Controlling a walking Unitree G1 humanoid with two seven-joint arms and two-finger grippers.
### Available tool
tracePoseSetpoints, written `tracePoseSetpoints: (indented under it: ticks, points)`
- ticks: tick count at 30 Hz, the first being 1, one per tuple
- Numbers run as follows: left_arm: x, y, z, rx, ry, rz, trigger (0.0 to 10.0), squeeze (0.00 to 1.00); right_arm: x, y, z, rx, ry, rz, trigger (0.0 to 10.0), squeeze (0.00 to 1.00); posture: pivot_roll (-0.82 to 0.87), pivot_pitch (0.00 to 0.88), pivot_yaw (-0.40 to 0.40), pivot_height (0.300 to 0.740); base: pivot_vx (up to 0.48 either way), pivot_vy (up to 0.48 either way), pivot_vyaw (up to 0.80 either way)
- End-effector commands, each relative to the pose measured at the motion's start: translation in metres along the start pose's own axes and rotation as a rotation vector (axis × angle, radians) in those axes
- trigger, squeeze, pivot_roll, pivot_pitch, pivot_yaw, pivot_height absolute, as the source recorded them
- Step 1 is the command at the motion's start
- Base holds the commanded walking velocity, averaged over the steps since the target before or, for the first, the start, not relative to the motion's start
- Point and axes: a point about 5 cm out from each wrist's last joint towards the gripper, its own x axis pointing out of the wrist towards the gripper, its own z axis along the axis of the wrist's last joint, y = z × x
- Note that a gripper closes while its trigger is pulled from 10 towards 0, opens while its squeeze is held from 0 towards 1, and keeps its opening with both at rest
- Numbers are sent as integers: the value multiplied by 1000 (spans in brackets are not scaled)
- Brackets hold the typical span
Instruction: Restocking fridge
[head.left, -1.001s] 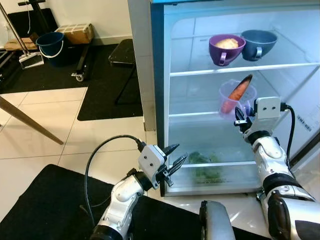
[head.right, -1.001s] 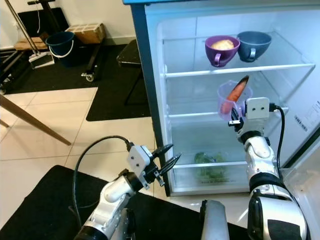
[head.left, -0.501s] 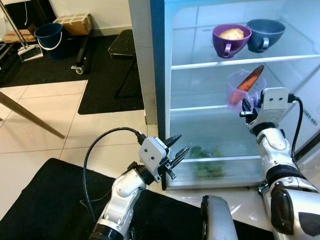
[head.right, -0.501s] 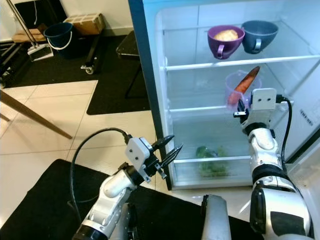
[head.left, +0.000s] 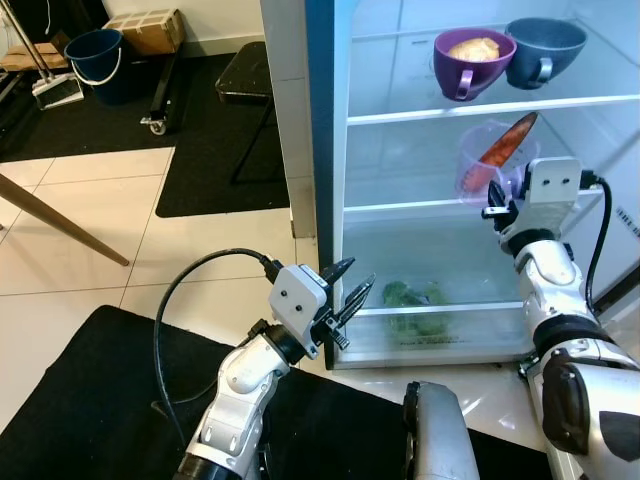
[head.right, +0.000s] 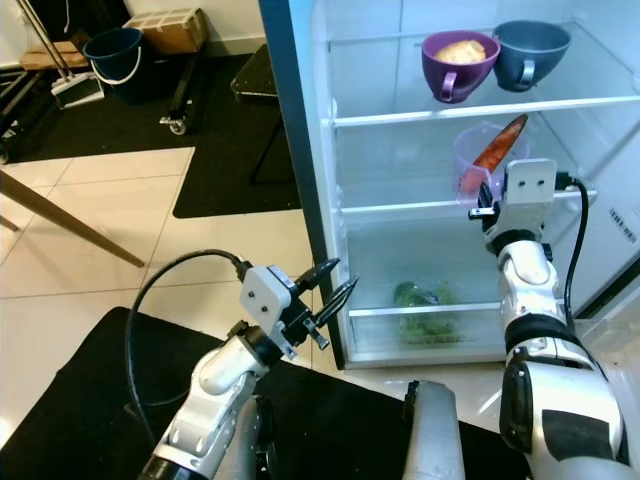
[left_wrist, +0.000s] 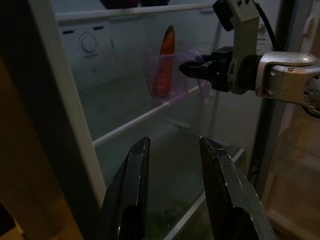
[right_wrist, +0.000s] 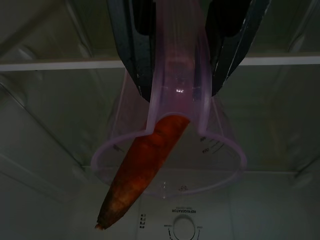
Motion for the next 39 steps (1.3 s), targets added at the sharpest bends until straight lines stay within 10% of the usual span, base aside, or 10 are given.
tracePoseSetpoints:
  ticks: [1,25,26,29,34,35,36,39]
  points:
    - [-4,-3,0,-25,13,13,10000,0,-3,1,-11,-7,68,5,10000,0,186,300,120,532,0,0,0]
    - [-5,-6,20,-34,3,36,10000,0,13,1,13,-18,36,-20,10000,0,228,363,120,532,0,0,0]
    - [-5,-6,21,-36,1,37,10000,0,14,0,16,-14,30,-29,10000,545,228,361,120,532,0,0,0]
    - [-4,-7,23,-37,2,37,10000,0,16,-1,20,-5,17,-40,10000,808,228,361,122,532,0,0,0]
    - [-4,-7,23,-40,3,37,10000,0,17,-3,23,-12,10,-50,10000,722,223,359,124,532,0,0,0]
    - [-4,-7,23,-42,3,37,10000,0,17,-4,23,-14,8,-52,10000,251,222,357,124,532,0,0,0]
    - [-4,-8,23,-43,4,36,10000,0,17,-4,24,-15,7,-53,10000,0,221,356,123,532,0,0,0]
    - [-2,-8,23,-45,3,34,10000,0,17,-7,25,-14,0,-55,10000,0,216,348,120,532,0,0,0]
